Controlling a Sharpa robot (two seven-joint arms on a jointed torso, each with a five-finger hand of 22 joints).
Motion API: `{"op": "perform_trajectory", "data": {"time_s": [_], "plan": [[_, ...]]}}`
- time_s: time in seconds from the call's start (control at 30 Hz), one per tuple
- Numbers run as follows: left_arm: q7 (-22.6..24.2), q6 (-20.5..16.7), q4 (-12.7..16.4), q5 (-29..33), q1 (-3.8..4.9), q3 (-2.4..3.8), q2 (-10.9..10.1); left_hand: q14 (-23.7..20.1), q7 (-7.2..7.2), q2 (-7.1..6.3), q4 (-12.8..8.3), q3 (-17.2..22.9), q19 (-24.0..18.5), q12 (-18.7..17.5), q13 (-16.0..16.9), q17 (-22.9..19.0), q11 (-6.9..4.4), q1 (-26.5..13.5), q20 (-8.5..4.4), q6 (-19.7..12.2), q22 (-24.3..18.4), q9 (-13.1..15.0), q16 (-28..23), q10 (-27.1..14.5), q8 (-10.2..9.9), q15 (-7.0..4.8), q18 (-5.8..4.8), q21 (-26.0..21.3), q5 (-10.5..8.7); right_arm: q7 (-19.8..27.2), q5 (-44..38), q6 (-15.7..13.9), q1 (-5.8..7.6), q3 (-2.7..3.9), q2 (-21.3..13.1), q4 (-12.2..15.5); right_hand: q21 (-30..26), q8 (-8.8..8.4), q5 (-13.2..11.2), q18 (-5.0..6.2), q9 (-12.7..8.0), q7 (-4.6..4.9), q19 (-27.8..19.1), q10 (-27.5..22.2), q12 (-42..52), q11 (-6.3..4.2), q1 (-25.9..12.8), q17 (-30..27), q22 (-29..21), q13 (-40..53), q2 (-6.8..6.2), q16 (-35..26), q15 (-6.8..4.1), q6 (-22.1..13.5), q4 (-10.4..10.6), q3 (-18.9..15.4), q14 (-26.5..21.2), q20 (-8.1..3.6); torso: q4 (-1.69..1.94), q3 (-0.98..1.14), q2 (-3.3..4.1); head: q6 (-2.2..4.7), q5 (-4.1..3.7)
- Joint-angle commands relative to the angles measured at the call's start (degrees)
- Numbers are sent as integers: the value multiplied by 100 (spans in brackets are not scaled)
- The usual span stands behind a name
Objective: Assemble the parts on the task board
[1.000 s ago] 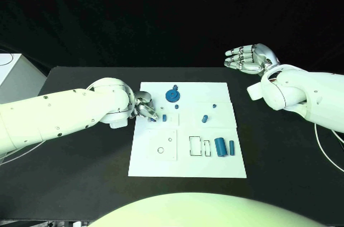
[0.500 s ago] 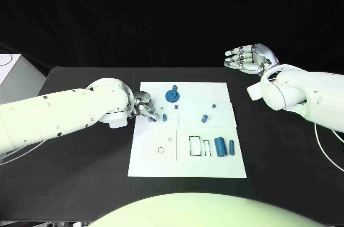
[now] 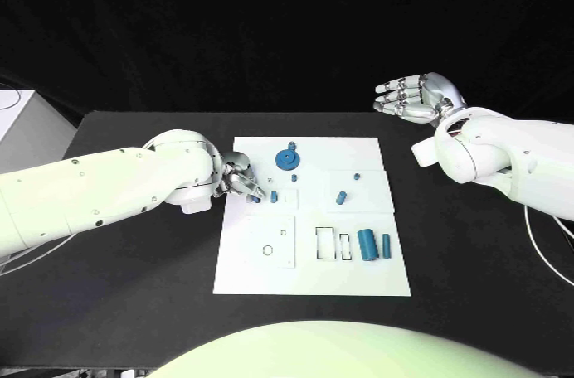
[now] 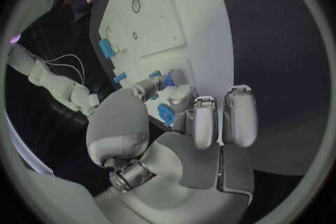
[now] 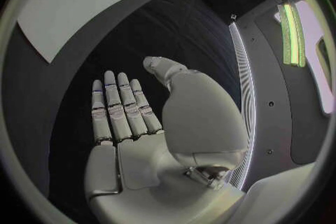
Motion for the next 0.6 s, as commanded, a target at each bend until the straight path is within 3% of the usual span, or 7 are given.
{"op": "perform_trajectory", "data": {"time_s": [0.03, 0.37, 0.6], "plan": [[-15, 23, -5, 42, -15, -11, 16, 581, 25, 3, 5, -48, -1, -30, -4, 1495, -14, -32, 8, 13, 343, -9, 17, -11, -33, -42, -85, -31, -11, 46, -15, 65, -2, 1, -2, 15, -24, -25, 18, -42, -9, 449, -38, 2, -13, 22, -6, -6, -7, -4, 29, -36, 30, 37, -3, -28, -28, -3, 0, -4, 0, 1, 2], [-15, 31, -15, 42, -15, -11, 21, 583, 26, -8, 115, -318, -2, -21, 8, 1503, -13, -5, 4, 26, 340, -17, 21, -10, -36, -42, -84, -37, -16, 44, -15, 73, -2, 1, -1, 21, -26, -28, 18, -44, -11, 451, -50, 3, -13, 23, -8, -12, -14, -4, 31, -39, 32, 39, -2, -32, -36, -3, 0, -2, 1, 1, -1], [-14, 54, -13, 42, -15, -11, 20, 584, 27, -101, 371, -965, 6, -21, 5, 1504, -13, 118, -4, 42, 351, -40, 22, -15, -56, -43, -86, -39, -51, 42, -15, 78, -2, 1, -2, 21, -26, -30, 18, -46, -12, 451, -53, 4, -13, 24, -9, -15, -18, -4, 32, -40, 34, 40, -2, -35, -39, -3, 0, -1, -2, 1, 0]]}}
